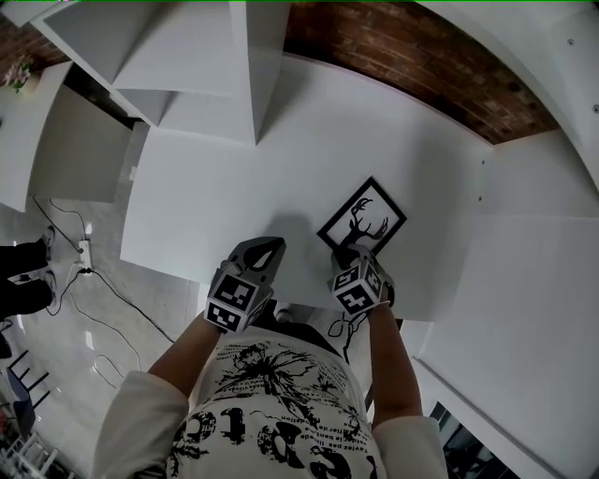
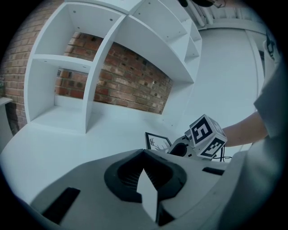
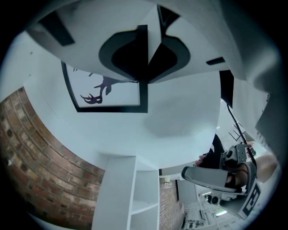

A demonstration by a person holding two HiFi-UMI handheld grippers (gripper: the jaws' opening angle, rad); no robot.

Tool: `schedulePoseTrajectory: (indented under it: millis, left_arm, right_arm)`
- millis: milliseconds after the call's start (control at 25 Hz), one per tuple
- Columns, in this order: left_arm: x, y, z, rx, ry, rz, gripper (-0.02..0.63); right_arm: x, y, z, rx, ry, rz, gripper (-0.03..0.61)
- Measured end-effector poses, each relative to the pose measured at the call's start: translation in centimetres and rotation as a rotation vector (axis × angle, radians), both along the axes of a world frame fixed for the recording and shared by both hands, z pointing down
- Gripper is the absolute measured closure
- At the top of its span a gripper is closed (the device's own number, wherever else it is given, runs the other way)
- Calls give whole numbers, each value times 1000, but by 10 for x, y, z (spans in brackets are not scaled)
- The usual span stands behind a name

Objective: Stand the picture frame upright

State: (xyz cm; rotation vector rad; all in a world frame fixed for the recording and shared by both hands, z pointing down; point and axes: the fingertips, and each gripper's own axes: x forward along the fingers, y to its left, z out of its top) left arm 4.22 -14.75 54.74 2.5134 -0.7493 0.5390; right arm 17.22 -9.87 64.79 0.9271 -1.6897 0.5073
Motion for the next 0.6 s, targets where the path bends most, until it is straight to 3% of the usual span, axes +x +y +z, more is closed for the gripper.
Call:
schedulePoseTrajectory:
  millis: [600]
  left_arm:
    - [8, 79, 10, 3, -33, -5, 601]
  right_arm:
    - [-20, 61, 2, 19, -16, -153, 505]
